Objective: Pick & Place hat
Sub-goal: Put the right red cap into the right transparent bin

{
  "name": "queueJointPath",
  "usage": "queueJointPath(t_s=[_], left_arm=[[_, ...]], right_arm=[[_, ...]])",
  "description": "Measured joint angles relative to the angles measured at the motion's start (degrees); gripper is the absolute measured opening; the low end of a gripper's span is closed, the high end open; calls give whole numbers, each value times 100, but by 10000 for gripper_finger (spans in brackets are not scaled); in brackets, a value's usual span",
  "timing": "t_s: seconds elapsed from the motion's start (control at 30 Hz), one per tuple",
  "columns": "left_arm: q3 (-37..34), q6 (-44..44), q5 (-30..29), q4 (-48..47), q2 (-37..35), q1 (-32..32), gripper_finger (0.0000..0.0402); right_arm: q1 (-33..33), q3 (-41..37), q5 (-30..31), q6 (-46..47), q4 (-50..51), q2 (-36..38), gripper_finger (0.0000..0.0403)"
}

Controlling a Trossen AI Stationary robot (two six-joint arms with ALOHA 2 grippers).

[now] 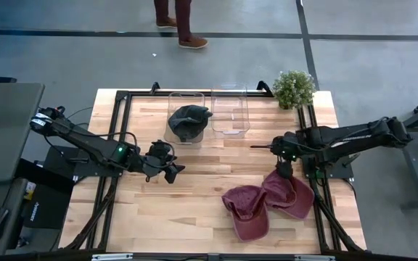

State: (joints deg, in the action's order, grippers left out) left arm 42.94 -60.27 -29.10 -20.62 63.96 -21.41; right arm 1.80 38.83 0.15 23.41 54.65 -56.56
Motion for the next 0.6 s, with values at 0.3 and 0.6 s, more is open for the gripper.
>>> queueJointPath(t_s=[0.3,0.6], left_arm=[[0,-2,4,-2,0,0,302],[0,-4,36,-47,0,0,302]], right_arm=[[-170,838,-248,231,1345,-972,263],[-709,956,-921,333,1613,-1969,263]])
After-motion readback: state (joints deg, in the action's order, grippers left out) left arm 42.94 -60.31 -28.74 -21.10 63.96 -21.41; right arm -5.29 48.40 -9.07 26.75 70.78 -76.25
